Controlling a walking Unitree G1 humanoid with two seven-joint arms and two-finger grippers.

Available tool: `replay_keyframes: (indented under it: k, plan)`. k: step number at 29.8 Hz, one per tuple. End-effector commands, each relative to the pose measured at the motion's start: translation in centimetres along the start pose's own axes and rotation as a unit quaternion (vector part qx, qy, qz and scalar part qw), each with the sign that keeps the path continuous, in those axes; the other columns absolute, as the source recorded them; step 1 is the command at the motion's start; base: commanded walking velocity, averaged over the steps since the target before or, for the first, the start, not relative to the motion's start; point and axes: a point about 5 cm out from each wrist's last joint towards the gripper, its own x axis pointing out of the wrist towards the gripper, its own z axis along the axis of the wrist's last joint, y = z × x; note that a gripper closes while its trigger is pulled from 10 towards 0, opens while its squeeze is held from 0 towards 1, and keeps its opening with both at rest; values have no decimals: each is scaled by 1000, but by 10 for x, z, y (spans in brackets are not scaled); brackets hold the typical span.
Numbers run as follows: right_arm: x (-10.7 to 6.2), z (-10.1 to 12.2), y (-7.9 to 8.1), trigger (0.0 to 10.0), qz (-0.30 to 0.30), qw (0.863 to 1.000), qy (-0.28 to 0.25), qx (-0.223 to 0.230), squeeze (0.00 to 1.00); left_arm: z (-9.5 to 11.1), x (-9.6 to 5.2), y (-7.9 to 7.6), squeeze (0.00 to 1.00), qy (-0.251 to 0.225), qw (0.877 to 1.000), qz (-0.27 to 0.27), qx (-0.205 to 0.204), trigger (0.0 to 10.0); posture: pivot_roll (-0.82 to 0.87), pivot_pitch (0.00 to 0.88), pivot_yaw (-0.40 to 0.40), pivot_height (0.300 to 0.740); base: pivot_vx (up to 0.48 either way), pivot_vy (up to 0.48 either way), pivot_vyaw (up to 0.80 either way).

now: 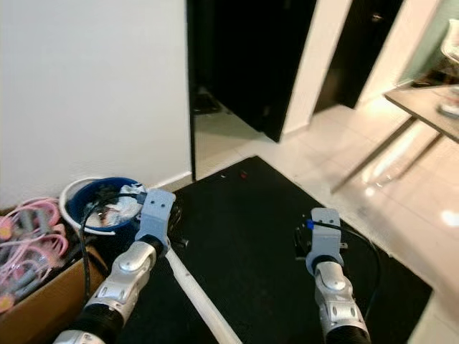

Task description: Picking trash to rubbish bin

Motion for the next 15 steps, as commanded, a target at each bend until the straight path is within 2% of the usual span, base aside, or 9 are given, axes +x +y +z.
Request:
replay_keyframes:
  k: [1, 7, 11, 12, 15]
  plan:
    - [0, -1, -5, 10000, -4, 1000, -1, -6, 0, 0, 1, -5, 0, 0, 1000, -13, 9, 10000, -104, 0, -25, 740, 0, 0, -800]
    - [-1, -4, -1, 10000, 0, 1000, 1, -6, 0, -2, 0, -4, 0, 1, 1000, -19, 18, 10000, -95, 0, -13, 740, 0, 0, -800]
    - [2, 1, 7, 10000, 10, 1000, -4, -2, 0, 5, 4, 2, 0, -1, 999, -24, 30, 10000, -88, 0, -6, 740, 0, 0, -800]
    - [4, 5, 10, 10000, 18, 1000, -10, 4, 0, 12, 7, 5, 0, -12, 999, -27, 38, 10000, -69, 0, -7, 740, 0, 0, -800]
    - [4, 3, 14, 10000, 22, 1000, -10, -3, 0, 13, 9, 12, 0, -7, 1000, -8, 29, 10000, -63, 0, -3, 740, 0, 0, -800]
